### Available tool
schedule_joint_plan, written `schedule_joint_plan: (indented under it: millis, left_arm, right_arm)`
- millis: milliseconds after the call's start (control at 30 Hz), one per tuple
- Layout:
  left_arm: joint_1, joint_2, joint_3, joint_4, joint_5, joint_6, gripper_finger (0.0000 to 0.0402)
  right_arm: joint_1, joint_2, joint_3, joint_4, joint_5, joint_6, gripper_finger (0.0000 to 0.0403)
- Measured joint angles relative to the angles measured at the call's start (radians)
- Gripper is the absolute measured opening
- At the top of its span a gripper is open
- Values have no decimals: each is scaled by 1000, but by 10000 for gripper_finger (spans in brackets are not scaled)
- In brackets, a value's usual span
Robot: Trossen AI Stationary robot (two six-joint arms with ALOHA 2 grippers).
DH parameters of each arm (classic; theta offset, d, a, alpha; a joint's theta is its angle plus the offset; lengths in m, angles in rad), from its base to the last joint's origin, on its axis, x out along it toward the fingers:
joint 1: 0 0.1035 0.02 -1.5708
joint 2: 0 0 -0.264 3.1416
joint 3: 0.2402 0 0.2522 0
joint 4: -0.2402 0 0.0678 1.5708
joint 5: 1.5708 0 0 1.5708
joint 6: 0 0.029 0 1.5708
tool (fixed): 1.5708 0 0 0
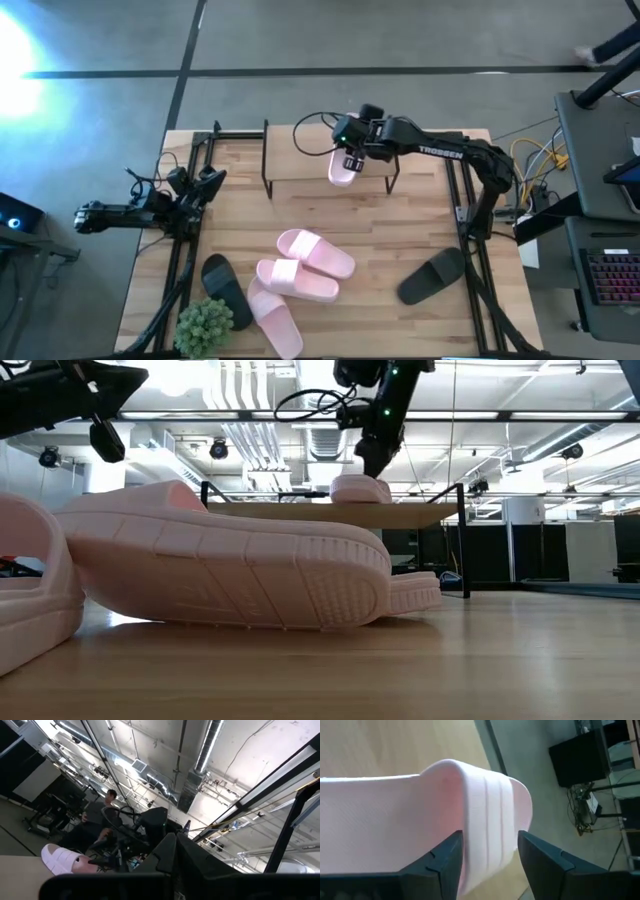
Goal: Pick and place slides into the shelf
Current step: Put the pink sandal on the shelf
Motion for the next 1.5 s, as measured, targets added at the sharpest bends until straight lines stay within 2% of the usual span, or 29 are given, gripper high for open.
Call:
schedule_joint_plan:
  millis: [100, 167, 233, 367, 433, 733, 1200, 1500]
  left_arm:
    - [0, 0, 0, 0, 18, 0, 0]
    - [0, 0, 0, 0, 37, -2, 0]
    - [0, 0, 0, 0, 61, -2, 0]
    - [0, 0, 0, 0, 73, -4, 0]
    - [0, 0, 0, -1, 74, -4, 0]
    - [0, 32, -1, -6, 112, -20, 0]
    - [-1, 147, -2, -9, 265, -165, 0]
    - [0, 217, -2, -181, 299, -329, 0]
  right_arm:
    - [12, -34, -1, -21, -12, 47, 181]
    - [29, -64, 0, -33, -69, 84, 180]
    - [46, -94, 0, -51, -187, 130, 178]
    - [80, -124, -1, -66, -521, 303, 173]
    - [103, -124, -1, -97, -607, 379, 170]
    - [232, -86, -22, -140, -607, 423, 159]
    - [287, -73, -113, -134, -605, 461, 148]
    - [286, -73, -173, -84, -605, 501, 148]
